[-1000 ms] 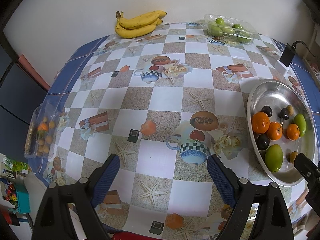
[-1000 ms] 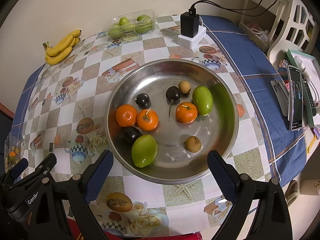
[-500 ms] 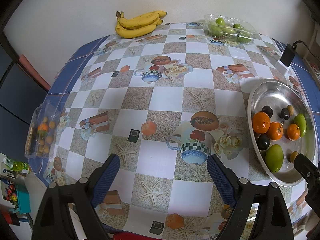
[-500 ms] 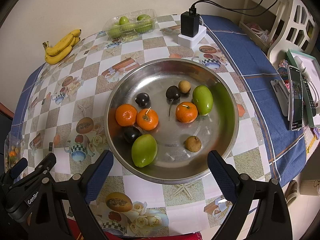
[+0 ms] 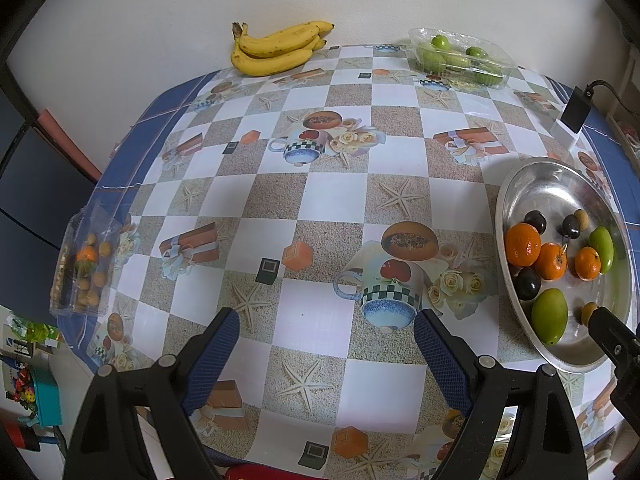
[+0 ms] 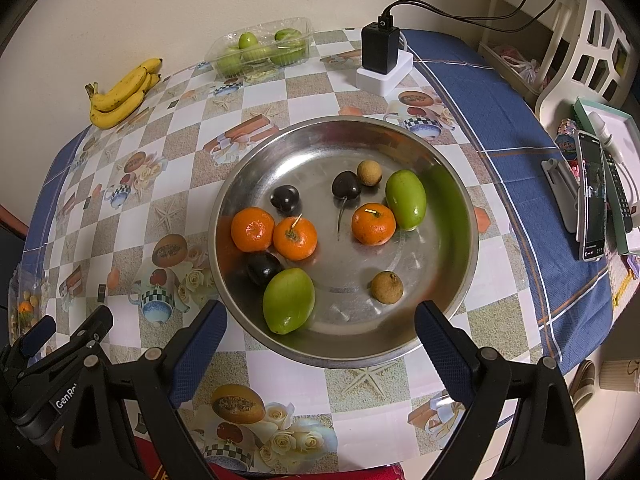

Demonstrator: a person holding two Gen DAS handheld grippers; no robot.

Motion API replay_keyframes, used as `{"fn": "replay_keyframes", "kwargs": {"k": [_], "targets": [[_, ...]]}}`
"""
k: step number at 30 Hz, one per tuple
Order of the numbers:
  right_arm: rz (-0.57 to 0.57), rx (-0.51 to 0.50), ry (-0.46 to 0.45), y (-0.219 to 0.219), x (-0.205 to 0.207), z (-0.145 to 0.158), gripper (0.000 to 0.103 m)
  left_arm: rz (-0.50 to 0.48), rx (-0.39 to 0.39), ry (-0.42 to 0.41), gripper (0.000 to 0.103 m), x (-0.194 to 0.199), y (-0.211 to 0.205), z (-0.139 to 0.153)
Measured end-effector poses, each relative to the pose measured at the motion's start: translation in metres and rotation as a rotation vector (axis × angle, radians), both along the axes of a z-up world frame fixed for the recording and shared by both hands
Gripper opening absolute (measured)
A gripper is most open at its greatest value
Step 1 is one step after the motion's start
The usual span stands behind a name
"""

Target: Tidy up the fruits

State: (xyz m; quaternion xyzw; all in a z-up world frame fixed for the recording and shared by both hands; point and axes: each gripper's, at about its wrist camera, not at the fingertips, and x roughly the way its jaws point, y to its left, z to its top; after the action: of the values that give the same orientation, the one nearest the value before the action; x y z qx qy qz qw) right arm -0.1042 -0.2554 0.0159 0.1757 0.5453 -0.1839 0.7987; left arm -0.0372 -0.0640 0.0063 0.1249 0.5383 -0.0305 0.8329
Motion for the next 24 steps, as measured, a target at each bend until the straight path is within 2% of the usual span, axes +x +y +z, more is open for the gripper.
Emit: {"fn": "replay_keyframes", "kwargs": {"k": [24], "targets": [[0.0,0.0,0.0,0.0001,0.0001,-0.0003,0.095,0.002,0.005,-0.015,0.091,-0.0008,0.0003,0.0016]]}}
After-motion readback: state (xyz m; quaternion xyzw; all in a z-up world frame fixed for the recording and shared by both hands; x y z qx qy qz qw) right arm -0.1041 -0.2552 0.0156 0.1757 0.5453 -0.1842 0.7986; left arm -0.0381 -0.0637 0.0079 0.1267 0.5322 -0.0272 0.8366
